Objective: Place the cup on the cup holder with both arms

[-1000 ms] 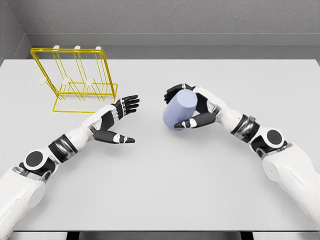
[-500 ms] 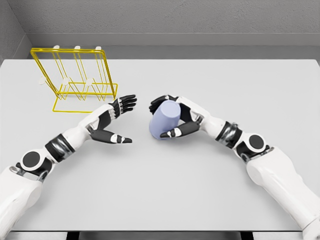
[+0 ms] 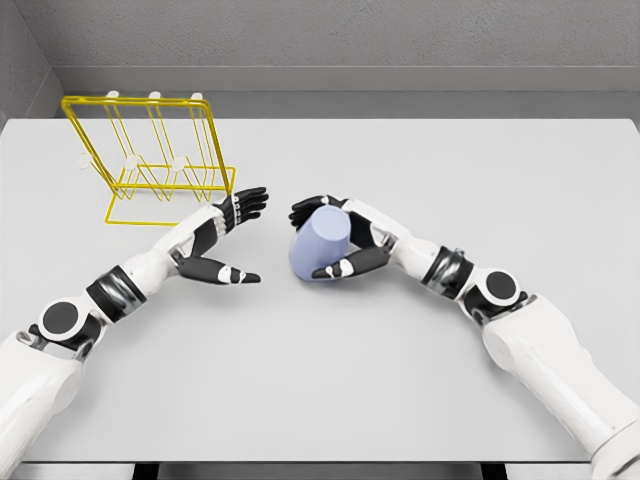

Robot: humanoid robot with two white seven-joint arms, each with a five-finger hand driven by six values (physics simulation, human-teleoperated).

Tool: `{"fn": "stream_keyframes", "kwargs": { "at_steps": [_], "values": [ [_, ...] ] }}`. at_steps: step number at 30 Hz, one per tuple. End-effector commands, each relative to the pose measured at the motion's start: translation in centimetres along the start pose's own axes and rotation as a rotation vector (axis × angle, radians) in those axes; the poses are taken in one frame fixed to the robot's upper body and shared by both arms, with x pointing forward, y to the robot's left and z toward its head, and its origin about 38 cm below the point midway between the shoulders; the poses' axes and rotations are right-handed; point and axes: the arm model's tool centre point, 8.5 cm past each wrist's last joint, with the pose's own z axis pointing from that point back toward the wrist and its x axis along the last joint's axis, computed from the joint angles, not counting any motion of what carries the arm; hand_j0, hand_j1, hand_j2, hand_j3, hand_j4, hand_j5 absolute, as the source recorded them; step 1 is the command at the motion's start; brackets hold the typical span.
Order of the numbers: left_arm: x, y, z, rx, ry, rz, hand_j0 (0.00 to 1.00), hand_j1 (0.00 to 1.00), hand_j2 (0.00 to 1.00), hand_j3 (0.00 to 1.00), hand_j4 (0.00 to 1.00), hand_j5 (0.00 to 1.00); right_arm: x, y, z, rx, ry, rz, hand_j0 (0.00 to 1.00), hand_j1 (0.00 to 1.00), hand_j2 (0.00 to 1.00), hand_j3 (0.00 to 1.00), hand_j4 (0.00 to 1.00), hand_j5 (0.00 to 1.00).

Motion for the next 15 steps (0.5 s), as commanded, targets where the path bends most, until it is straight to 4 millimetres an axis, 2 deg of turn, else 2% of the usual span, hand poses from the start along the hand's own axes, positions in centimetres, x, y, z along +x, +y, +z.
{"fn": "stream_keyframes", "kwargs": {
  "at_steps": [1,15],
  "values": [
    [-0.07,0.05,0.06,0.001,0.0,0.006,1.0,1.0,1.0,1.0,1.0,1.0,-0.42,0.16,-0.04,0.013,0.028,0.028,0.99,0.99,0.99,0.99,0.99,0.99],
    [-0.08,0.02,0.08,0.003,0.0,0.007,1.0,1.0,1.0,1.0,1.0,1.0,0.08,-0.52,0.08,0.001,0.022,0.043,1.0,1.0,1.0,1.0,1.0,1.0]
  ]
}}
